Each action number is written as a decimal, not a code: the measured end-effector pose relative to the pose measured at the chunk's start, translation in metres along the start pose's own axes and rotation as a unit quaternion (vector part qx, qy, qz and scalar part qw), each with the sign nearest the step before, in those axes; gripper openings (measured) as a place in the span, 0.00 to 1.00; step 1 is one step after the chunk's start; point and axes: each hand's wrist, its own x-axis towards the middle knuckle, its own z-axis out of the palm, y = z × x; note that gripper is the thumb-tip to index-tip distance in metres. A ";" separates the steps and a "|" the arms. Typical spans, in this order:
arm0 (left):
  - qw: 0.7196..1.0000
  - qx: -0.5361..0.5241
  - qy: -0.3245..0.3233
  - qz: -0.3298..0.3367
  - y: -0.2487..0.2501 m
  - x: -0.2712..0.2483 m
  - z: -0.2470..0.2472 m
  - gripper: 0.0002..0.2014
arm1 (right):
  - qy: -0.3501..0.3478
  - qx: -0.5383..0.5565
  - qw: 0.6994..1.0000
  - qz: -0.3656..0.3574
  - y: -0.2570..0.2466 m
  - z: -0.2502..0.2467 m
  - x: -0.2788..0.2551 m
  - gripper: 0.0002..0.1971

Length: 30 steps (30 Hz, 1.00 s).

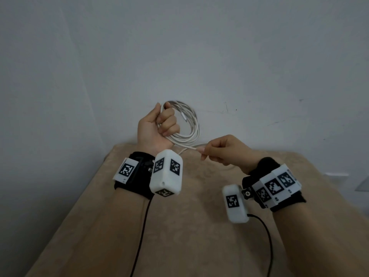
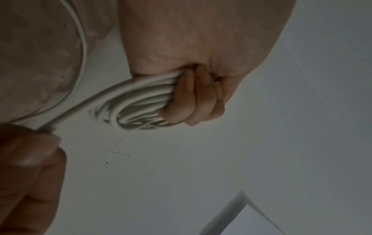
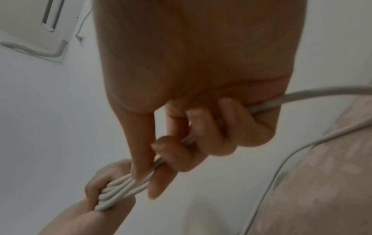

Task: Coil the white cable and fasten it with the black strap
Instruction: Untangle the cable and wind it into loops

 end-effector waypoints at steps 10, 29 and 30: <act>0.990 0.127 0.038 -0.043 -0.001 -0.005 0.011 0.08 | 0.149 0.029 0.988 -0.004 0.015 -0.017 0.005 0.18; 0.979 0.138 0.123 0.088 -0.007 0.003 0.003 0.19 | -0.169 0.123 0.970 0.127 -0.005 0.003 -0.003 0.29; 0.980 0.131 0.120 0.091 -0.008 0.003 0.004 0.19 | -0.161 0.116 0.971 0.132 -0.002 0.008 0.001 0.28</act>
